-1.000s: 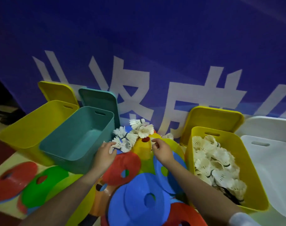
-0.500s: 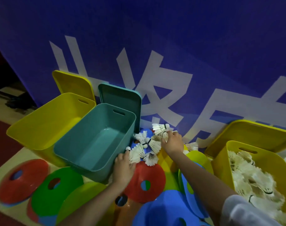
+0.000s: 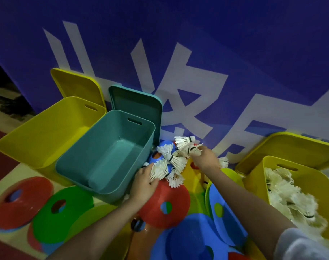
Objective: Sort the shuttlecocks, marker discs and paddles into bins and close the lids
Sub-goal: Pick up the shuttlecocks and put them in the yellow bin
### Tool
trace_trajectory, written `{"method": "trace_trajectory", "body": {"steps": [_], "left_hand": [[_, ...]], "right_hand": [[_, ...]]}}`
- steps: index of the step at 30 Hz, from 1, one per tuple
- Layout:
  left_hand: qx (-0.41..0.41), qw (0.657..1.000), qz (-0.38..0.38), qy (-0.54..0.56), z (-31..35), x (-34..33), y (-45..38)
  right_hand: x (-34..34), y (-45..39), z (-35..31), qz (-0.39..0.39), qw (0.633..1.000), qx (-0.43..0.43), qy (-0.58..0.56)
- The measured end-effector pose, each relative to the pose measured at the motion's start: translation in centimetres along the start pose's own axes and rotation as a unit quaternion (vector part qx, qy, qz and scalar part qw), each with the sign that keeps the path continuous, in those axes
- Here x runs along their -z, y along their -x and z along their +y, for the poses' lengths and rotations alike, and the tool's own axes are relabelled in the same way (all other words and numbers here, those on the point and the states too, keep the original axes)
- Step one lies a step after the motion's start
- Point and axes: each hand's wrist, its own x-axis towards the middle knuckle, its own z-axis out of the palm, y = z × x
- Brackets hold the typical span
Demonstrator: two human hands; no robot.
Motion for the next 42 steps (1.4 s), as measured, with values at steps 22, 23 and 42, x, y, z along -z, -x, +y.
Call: {"method": "trace_trajectory", "body": {"steps": [22, 23, 42], "left_hand": [[-0.093, 0.967, -0.139, 0.192, 20.3, -10.0, 9.4], [-0.090, 0.967, -0.139, 0.192, 20.9, -10.7, 9.9], [-0.097, 0.967, -0.116, 0.203, 27.0, -16.9, 14.3]], "right_hand": [[16.1, 13.5, 26.3, 0.168, 0.958, -0.090, -0.212], [16.2, 14.1, 27.5, 0.149, 0.965, -0.084, -0.200], [15.3, 17.3, 33.8, -0.074, 0.963, 0.225, 0.127]]}}
